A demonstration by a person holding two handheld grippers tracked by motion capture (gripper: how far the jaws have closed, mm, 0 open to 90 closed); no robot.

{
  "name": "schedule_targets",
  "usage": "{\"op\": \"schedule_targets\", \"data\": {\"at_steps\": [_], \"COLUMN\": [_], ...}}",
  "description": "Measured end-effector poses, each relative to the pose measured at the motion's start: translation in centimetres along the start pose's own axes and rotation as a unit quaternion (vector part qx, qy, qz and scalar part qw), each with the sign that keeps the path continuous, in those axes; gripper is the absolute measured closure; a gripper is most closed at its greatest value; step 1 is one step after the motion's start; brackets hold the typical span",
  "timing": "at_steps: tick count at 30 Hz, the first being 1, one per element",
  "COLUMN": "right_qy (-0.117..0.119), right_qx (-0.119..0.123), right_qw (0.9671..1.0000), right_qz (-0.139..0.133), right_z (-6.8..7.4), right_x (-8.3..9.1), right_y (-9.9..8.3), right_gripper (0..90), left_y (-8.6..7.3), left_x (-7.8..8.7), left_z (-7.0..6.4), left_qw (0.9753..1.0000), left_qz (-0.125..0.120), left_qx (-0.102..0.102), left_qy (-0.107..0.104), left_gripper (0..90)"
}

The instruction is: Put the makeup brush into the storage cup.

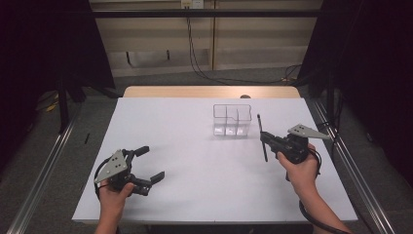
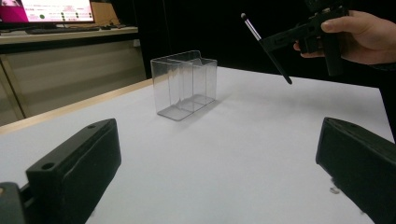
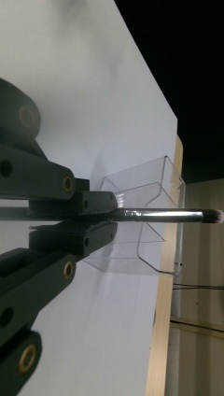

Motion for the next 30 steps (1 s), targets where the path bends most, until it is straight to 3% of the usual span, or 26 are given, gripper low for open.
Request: {"op": "schedule_targets", "data": {"at_steps": [10, 14, 30], "right_qy": [-0.009, -0.011, -0.011], "right_qx": [-0.018, -0.033, -0.039], "right_qw": [0.9986, 0.9965, 0.9904], "right_qz": [-0.048, -0.076, -0.132], "right_z": [-0.2, -0.3, -0.3], "right_x": [0.4, 0.6, 0.9], "right_y": [0.3, 0.5, 1.5], "right_gripper": [84.5, 84.5, 84.4], "left_y": [0.0, 0.0, 0.1], "left_x": [0.0, 0.0, 0.0], "left_z": [0.0, 0.0, 0.0], "left_qw": [1.0, 1.0, 1.0], "left_qz": [-0.001, -0.001, -0.003], "left_qx": [0.001, 0.001, 0.001], "left_qy": [0.0, 0.0, -0.001], "left_gripper": [0.0, 0.0, 0.0]}}
Point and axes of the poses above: each handheld gripper's, and its own axes: x roughly backward along the jaws, y roughly out of its top, z roughly to its left, the point moved 1 cm from there along -x, roughly forward along the jaws, and after that the axes turned 13 degrees about -y, right-handed, at the moved point
